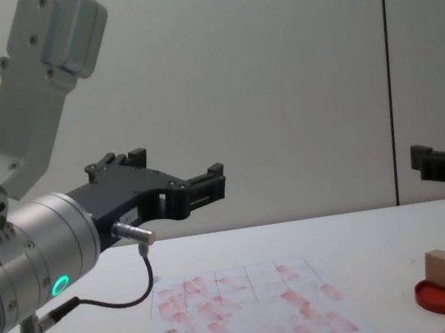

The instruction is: Use the one hand to pick up the stamp and affix it onto the A4 paper.

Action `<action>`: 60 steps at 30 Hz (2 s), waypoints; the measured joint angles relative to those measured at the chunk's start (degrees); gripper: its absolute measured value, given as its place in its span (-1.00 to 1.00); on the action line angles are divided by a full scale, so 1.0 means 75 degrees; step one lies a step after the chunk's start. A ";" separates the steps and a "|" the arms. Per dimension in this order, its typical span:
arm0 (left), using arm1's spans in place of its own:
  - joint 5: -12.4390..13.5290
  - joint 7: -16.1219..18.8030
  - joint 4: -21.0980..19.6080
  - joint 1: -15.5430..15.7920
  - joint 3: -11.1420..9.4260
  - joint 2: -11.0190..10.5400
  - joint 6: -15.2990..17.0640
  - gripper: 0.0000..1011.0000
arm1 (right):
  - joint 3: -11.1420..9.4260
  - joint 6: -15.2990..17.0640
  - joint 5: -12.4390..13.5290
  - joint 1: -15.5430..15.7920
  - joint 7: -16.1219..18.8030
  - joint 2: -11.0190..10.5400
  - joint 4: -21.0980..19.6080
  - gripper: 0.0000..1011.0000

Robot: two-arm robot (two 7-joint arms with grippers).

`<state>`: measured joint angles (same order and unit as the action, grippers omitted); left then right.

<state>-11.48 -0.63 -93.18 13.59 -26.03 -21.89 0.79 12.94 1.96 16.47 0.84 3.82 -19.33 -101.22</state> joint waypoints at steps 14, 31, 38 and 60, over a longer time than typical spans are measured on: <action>0.0000 0.0000 0.0000 0.0000 0.0000 0.0000 0.0000 0.96 | 0.0000 -0.0001 -0.0001 0.0000 0.0000 0.0001 -0.0002 0.98; 0.0000 0.0000 0.0000 0.0000 0.0000 0.0000 0.0000 0.96 | -0.0055 0.0063 0.0098 -0.0155 0.0203 0.0023 0.0258 0.98; 0.0000 0.0000 0.0000 0.0000 0.0000 0.0000 0.0000 0.96 | -0.0089 0.0267 0.0181 -0.0375 0.0453 0.0069 0.0619 0.98; 0.0000 0.0000 0.0000 0.0000 0.0000 0.0000 0.0000 0.96 | -0.0070 0.0807 0.0122 -0.1090 0.0898 0.0334 0.1766 0.98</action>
<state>-11.48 -0.63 -93.18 13.59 -26.02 -21.89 0.80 12.42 8.01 17.38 -7.34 10.55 -16.83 -87.97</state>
